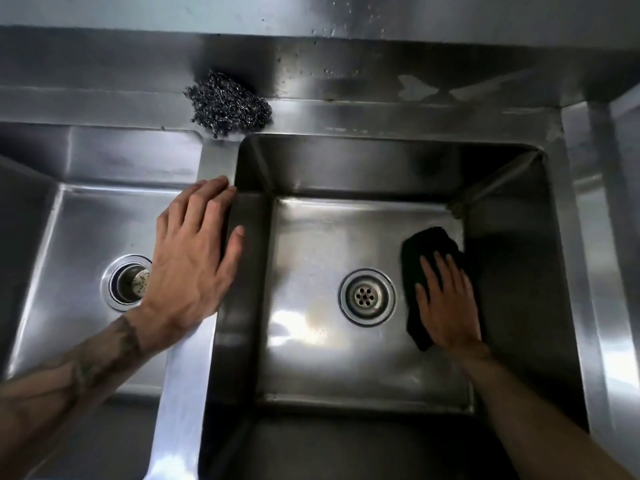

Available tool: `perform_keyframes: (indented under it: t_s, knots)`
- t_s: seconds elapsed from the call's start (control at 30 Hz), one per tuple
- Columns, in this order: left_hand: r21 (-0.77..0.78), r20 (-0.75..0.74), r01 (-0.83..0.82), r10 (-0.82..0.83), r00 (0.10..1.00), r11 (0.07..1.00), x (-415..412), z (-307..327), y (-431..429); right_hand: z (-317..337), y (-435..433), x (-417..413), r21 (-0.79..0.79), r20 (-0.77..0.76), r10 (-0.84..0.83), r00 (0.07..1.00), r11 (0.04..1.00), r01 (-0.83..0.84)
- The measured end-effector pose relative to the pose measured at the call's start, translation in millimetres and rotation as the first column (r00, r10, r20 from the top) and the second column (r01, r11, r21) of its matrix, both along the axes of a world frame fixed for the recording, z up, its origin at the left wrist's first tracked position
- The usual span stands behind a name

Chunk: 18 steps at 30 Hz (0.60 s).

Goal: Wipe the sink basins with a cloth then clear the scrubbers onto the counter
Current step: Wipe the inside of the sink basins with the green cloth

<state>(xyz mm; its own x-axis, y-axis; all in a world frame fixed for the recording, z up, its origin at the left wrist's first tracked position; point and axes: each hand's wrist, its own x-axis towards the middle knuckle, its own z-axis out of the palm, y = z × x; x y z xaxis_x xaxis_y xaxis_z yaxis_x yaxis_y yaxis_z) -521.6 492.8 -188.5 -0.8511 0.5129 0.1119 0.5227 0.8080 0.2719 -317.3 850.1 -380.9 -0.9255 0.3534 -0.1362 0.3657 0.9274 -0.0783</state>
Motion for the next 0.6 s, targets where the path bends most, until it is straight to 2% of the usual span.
perform_keyframes:
  t_s: [0.1, 0.23, 0.43, 0.53, 0.6]
  knots:
    - [-0.004, -0.009, -0.003, 0.003, 1.0, 1.0, 1, 1, 0, 2, -30, 25, -0.058, -0.001, -0.049, 0.999, 0.997, 0.049]
    - [-0.001, -0.013, -0.016, 0.016, 1.0, 1.0, 1, 1, 1, -1, -60, 33, -0.143, -0.062, 0.007, 0.998, 0.99, -0.016]
    - [-0.001, -0.02, -0.014, 0.014, 1.0, 1.0, 0, 0, 1, -6, -110, -42, -0.256, -0.078, -0.147, 0.986, 0.959, 0.123]
    - [0.001, -0.018, -0.018, 0.018, 1.0, 1.0, 0, 1, 1, -4, -136, -88, -0.286, -0.08, -0.12, 0.99, 0.954, 0.092]
    - [-0.004, -0.023, -0.018, 0.017, 1.0, 1.0, 0, 0, 1, -1, -160, -108, -0.289, -0.088, -0.007, 0.996, 0.957, -0.019]
